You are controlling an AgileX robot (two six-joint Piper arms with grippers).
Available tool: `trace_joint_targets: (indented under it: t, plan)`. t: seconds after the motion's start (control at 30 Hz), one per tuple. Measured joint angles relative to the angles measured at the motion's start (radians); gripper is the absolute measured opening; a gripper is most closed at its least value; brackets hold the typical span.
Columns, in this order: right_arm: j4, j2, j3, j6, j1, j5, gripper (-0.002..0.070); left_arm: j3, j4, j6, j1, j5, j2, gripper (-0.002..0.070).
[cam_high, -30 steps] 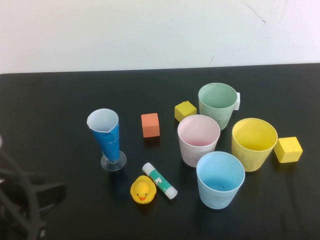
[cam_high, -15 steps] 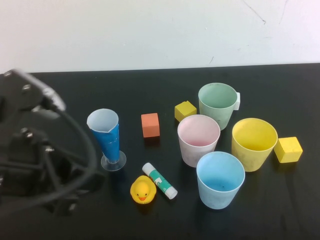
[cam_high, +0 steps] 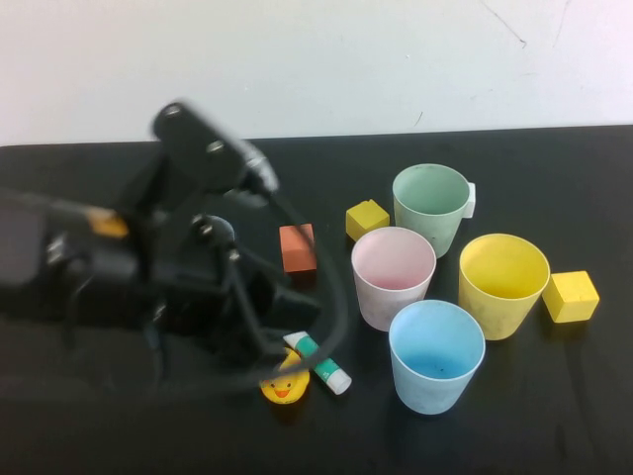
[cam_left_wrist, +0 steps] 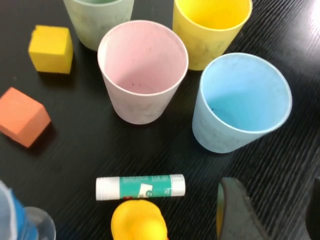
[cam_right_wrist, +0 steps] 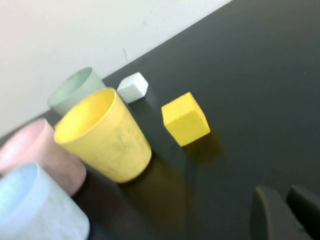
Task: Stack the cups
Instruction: Pick up the pink cup
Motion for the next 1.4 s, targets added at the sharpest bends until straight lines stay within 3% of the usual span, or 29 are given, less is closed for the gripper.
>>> trace_joint_targets:
  t: [0.23, 0.47, 0.9, 1.23, 1.3, 1.4]
  plan:
    - [0.011, 0.000, -0.103, -0.264, 0.000, 0.097, 0.0064, -0.223, 0.048, -0.064, 0.000, 0.136, 0.197, 0.0281]
    - [0.046, 0.000, -0.158, -0.401, 0.000, 0.107, 0.0064, -0.478, 0.214, -0.190, -0.004, 0.250, 0.371, 0.0281]
    - [0.063, 0.000, -0.158, -0.430, 0.000, 0.095, 0.0064, -0.732, 0.233, -0.224, -0.010, 0.346, 0.692, 0.0281]
    - [0.065, 0.000, -0.158, -0.443, 0.000, 0.097, 0.0064, -0.809, 0.294, -0.262, -0.031, 0.337, 0.834, 0.0280]
    - [0.065, 0.000, -0.158, -0.443, 0.000, 0.097, 0.0064, -0.809, 0.298, -0.266, -0.031, 0.332, 0.851, 0.0263]
    - [0.065, 0.000, -0.158, -0.446, 0.000, 0.097, 0.0064, -0.809, 0.302, -0.271, -0.031, 0.332, 0.871, 0.0130]
